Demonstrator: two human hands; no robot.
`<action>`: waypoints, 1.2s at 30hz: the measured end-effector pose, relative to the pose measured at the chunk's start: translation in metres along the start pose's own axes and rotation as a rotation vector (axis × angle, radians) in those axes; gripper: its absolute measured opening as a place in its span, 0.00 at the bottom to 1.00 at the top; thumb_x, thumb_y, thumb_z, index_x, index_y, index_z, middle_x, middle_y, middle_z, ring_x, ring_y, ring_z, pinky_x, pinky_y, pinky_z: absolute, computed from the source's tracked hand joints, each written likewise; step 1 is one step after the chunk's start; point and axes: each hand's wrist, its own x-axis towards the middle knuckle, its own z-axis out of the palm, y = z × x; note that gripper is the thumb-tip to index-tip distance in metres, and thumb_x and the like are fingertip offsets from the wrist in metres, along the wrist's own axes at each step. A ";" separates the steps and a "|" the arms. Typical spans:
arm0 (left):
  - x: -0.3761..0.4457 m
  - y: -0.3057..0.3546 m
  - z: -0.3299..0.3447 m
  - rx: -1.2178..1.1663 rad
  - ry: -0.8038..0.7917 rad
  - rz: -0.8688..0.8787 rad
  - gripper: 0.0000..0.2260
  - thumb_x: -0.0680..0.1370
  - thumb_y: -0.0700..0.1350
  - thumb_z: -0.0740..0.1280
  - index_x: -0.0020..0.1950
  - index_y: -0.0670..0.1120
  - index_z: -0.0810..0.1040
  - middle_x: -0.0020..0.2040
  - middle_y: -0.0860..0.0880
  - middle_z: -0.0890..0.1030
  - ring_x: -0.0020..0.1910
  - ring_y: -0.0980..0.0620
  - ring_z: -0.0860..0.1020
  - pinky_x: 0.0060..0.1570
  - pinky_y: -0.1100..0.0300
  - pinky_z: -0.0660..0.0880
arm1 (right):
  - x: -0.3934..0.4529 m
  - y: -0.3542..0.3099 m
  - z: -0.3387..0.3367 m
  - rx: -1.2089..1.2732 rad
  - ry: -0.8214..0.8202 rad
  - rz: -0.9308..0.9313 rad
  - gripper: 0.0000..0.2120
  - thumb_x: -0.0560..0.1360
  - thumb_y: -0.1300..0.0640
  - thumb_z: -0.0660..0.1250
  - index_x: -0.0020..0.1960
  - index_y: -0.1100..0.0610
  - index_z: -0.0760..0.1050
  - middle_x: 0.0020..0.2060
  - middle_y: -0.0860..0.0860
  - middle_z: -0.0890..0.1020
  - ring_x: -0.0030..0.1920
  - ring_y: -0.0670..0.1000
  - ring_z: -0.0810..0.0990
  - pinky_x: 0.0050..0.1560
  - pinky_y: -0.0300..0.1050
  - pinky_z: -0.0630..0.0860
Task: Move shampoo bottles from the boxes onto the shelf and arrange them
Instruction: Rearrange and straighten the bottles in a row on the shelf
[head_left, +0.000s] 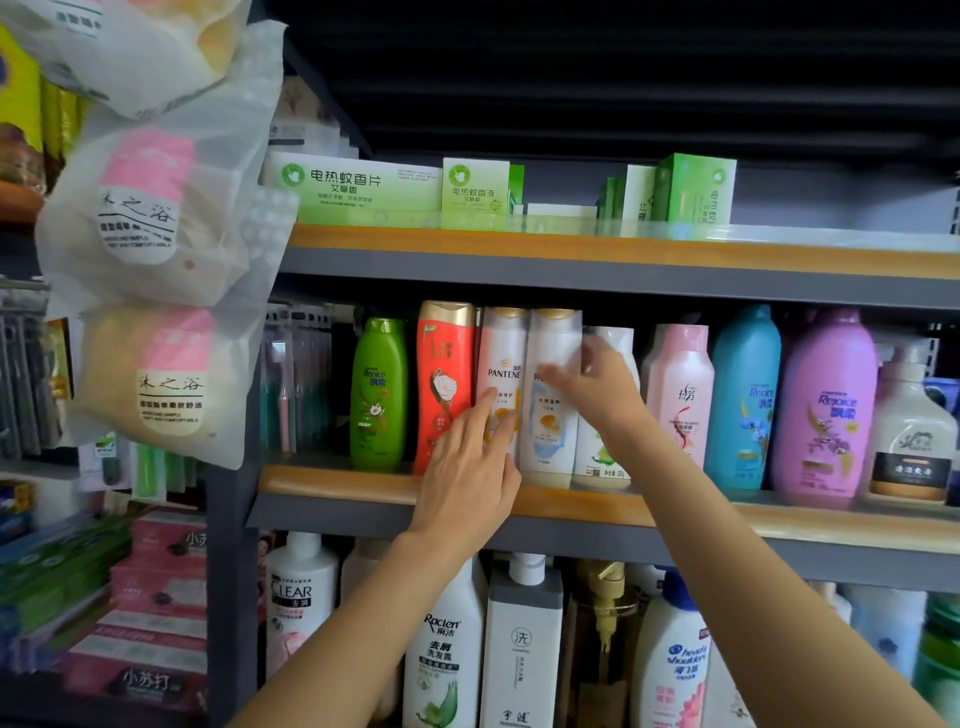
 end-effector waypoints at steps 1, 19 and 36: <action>0.000 0.000 -0.001 0.007 -0.012 -0.002 0.21 0.72 0.47 0.54 0.60 0.45 0.77 0.66 0.43 0.73 0.62 0.49 0.70 0.54 0.53 0.76 | -0.004 0.006 0.000 -0.071 -0.029 0.029 0.19 0.73 0.56 0.70 0.59 0.61 0.70 0.53 0.55 0.78 0.51 0.54 0.77 0.50 0.46 0.75; -0.011 -0.010 -0.015 0.046 -0.010 -0.079 0.21 0.72 0.46 0.55 0.60 0.41 0.77 0.65 0.42 0.74 0.65 0.46 0.67 0.58 0.50 0.73 | -0.018 0.001 0.006 -0.289 -0.257 0.054 0.22 0.70 0.52 0.73 0.56 0.63 0.69 0.52 0.56 0.78 0.54 0.56 0.78 0.56 0.55 0.76; -0.015 -0.013 -0.026 -0.038 -0.168 -0.253 0.21 0.81 0.47 0.55 0.74 0.49 0.62 0.76 0.36 0.46 0.71 0.37 0.57 0.68 0.48 0.61 | -0.039 -0.006 0.031 -0.521 -0.303 0.047 0.25 0.72 0.54 0.71 0.63 0.64 0.67 0.59 0.57 0.72 0.55 0.55 0.72 0.33 0.34 0.64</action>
